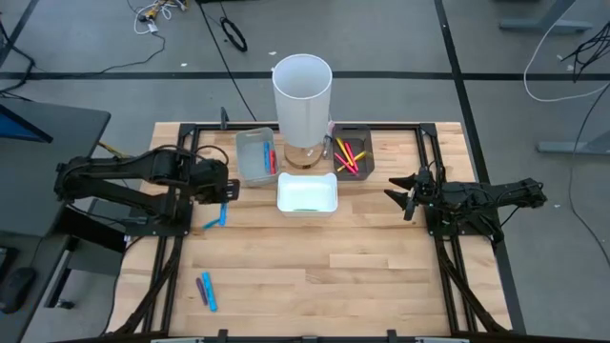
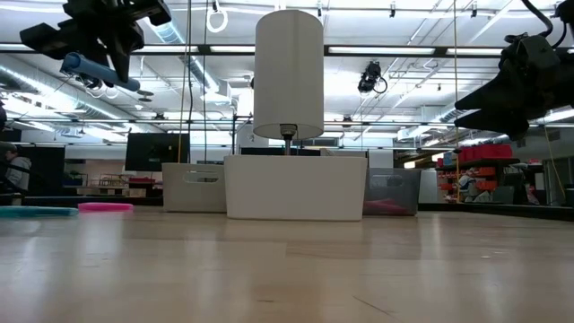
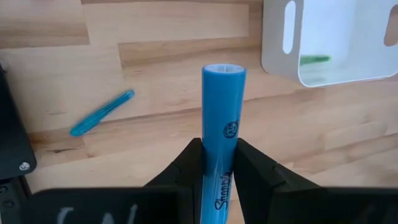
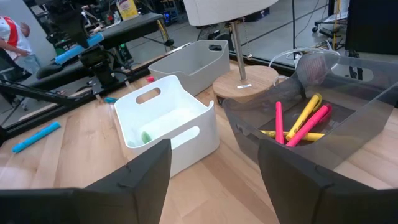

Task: Pick & Place Markers
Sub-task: Put the top blue highlighter pen into the gray bin

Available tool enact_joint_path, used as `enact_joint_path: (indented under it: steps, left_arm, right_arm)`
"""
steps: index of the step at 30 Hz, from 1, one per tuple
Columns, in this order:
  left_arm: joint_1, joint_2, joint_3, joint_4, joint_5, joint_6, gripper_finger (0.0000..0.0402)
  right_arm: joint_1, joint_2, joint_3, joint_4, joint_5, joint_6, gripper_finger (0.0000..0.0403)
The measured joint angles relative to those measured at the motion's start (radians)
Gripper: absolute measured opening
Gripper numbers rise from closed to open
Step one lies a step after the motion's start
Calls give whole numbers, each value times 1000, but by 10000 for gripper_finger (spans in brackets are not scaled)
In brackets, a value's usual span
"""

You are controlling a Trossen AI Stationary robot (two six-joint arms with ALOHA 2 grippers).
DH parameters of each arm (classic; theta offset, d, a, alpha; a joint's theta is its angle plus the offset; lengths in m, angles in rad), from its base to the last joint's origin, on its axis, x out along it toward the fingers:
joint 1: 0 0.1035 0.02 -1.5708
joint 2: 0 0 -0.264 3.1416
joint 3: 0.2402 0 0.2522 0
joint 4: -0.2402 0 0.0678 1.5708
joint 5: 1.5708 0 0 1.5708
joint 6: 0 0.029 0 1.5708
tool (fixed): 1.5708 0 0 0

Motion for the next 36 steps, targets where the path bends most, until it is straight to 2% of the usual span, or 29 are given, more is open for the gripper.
enact_joint_path:
  steps: [7, 16, 21, 29, 36]
  left_arm:
    - [11, 1, 0, -3, 25, -16, 71]
    - [121, 2, 0, 3, 80, -18, 71]
    - [204, 30, 8, 7, 114, 18, 71]
    - [371, 108, 99, 10, 124, 138, 71]
    - [510, 190, 176, 16, 176, 249, 71]
  right_arm:
    - [0, 0, 0, 0, 0, 0, 242]
    - [0, 0, 0, 0, 0, 0, 242]
    - [0, 0, 0, 0, 0, 0, 242]
    - [0, 0, 0, 0, 0, 0, 242]
    - [0, 0, 0, 0, 0, 0, 242]
